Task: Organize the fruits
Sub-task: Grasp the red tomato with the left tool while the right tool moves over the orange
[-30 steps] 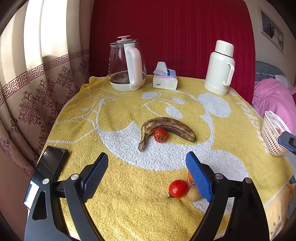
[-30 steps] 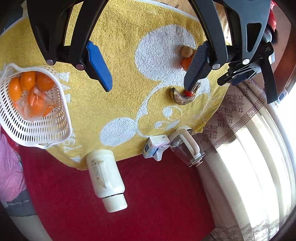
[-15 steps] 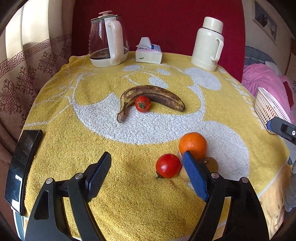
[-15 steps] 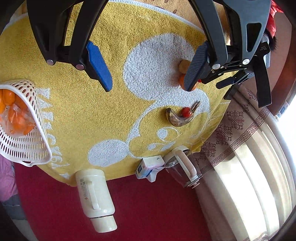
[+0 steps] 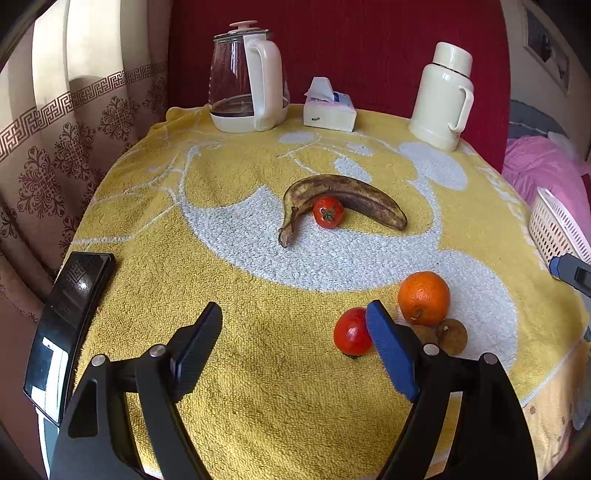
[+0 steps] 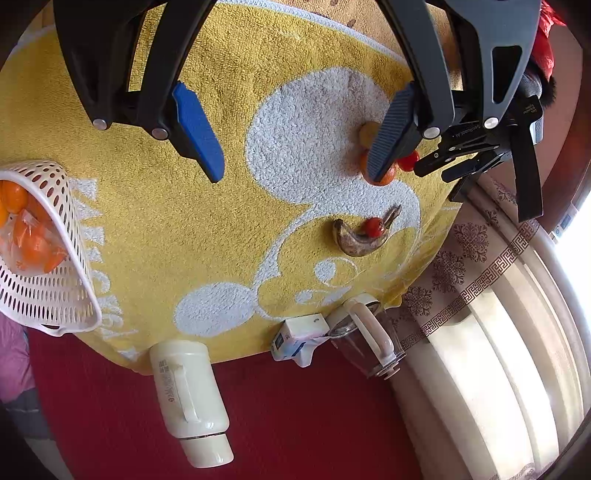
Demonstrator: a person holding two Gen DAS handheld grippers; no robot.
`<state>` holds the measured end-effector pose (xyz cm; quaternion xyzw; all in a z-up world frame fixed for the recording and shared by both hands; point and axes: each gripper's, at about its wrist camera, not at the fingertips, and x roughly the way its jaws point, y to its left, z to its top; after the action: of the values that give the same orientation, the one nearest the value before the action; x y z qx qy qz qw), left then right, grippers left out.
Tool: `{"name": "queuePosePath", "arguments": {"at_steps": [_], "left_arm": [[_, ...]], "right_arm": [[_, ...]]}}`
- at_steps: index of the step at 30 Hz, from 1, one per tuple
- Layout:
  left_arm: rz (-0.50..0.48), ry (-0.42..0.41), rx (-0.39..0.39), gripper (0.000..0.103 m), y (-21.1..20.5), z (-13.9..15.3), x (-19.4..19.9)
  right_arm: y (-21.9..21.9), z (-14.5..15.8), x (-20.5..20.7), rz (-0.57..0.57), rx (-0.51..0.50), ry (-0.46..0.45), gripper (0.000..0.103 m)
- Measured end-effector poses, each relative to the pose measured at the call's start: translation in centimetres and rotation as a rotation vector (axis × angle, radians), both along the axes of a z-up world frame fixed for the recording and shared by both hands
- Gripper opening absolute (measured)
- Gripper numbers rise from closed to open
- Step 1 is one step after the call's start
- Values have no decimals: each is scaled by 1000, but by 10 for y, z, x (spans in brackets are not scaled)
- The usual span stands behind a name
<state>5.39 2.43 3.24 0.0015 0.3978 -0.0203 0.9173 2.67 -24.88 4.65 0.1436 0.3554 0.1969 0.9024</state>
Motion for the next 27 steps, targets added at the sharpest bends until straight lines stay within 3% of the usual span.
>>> {"name": "queuePosePath", "arguments": {"at_steps": [4,11,19,27], "left_arm": [[52,-11,50,80,8,4,0],[62,-33,-16,78,23,13,-5],[-46,-2,-70,61,-2,6,-8],[-70,57,-112,39,-12,-10,-2]], "right_arm": [[1,-1,1,1,-2,2,81],[1,-3,1,3,-3,4,81],[5,-4,0,15,-12,6,81],[8,-7,1,25,-18,10,81]]}}
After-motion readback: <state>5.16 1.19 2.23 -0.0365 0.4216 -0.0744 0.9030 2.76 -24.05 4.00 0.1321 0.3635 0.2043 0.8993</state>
